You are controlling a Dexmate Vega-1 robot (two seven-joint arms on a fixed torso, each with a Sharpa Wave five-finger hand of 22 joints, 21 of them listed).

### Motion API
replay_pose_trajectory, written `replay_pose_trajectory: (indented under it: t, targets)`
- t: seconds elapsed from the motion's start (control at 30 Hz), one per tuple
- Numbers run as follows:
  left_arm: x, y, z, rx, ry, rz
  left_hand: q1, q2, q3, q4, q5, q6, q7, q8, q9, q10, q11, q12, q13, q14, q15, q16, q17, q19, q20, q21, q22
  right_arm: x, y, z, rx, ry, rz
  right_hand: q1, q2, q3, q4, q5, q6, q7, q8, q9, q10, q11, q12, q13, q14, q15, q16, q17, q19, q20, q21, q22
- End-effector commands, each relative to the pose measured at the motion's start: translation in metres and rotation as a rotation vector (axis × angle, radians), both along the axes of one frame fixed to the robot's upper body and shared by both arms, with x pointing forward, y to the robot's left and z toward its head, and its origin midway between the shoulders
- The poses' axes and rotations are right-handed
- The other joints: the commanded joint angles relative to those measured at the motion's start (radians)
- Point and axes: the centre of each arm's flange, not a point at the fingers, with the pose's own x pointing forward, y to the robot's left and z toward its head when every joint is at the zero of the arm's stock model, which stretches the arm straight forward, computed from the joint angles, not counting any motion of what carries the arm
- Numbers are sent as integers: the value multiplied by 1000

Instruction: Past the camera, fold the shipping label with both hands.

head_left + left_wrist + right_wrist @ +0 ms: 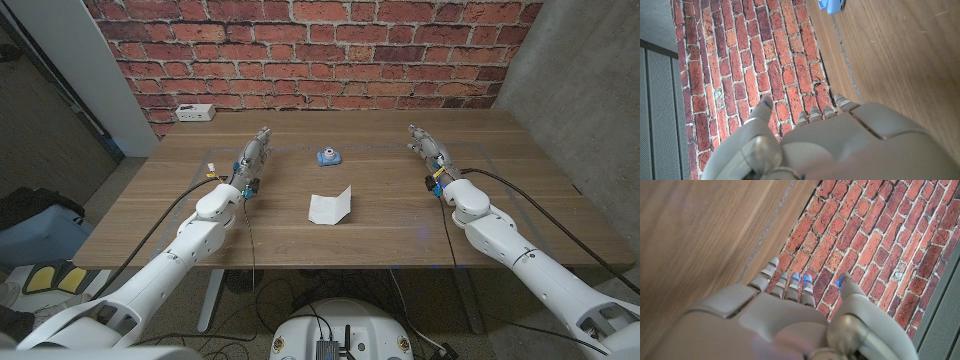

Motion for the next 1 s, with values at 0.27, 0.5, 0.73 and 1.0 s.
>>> replay_pose_trajectory:
  t: [0.27,0.5,0.73,1.0]
  targets:
    - [-1,-5,-1,10,7,-5,2,4,1,0,5,-1,-10,6,2,-9,2,5,1,-18,-9,6,4,-6,-1,6,3,-21,15,5,-189,-18,-108,0,1,-4,1,1,19,0,6,4,15,7,7,2,13,4,6,1,15,3,7,3]
    - [-2,-7,-2,11,11,-10,2,6,1,0,5,0,-8,6,2,-8,4,6,1,-16,-9,6,4,-6,2,7,3,-29,21,9,-253,-29,-146,2,2,-4,0,1,22,-4,6,4,16,7,7,2,13,5,5,1,15,4,7,3]
    - [-2,-9,-3,12,13,-14,1,6,1,0,5,0,-9,6,2,-8,5,7,1,-16,-8,7,4,-6,3,8,3,-34,26,10,-297,-46,-160,5,3,-4,-2,2,23,-6,5,4,16,5,7,2,15,4,6,0,15,3,7,3]
    - [-2,-10,-4,14,16,-15,1,6,0,-1,5,0,-10,6,2,-9,5,7,1,-16,-9,6,4,-6,3,9,3,-43,35,13,-354,-70,-186,8,5,-3,-3,2,27,-9,5,4,21,8,8,1,19,-1,6,-1,16,3,7,3]
